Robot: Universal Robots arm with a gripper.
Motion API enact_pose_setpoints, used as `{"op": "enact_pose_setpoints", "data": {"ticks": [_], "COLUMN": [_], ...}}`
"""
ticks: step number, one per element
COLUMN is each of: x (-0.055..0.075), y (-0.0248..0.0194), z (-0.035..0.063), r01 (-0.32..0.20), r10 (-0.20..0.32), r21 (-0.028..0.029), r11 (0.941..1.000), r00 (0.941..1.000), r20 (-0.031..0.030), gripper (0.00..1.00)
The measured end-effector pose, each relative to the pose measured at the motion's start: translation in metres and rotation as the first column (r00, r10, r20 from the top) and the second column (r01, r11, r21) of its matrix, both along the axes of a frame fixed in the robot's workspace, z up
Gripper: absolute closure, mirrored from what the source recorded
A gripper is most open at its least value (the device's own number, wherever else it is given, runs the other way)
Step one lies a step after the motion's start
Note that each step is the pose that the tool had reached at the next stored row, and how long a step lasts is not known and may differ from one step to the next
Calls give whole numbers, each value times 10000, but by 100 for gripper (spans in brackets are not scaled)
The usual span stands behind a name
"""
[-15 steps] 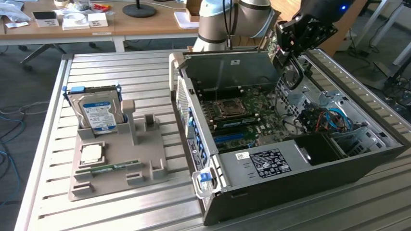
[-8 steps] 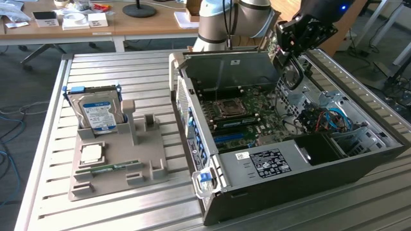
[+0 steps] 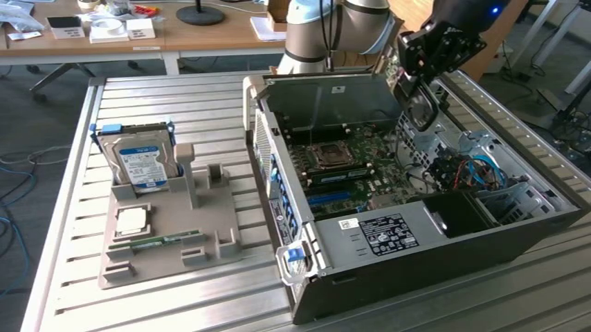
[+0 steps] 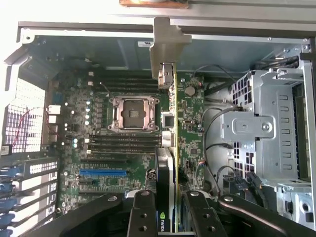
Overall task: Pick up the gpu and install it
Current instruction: 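Pick up the gpu and move the gpu toward the slot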
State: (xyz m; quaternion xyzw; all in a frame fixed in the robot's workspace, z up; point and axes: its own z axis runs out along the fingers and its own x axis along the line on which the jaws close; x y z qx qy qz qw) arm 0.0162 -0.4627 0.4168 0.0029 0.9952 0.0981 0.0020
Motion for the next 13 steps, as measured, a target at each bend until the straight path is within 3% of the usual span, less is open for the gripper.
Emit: {"op": "enact_pose_setpoints", "data": {"ticks": [5, 13], "x": [0, 0], "y": [0, 0], "z": [0, 0], "r01": [0, 0], "r10": [0, 0], "r21": [-257, -766], "r11": [9997, 9971], "r00": [10000, 10000], "r20": [1, 0], "gripper": [73, 73]}}
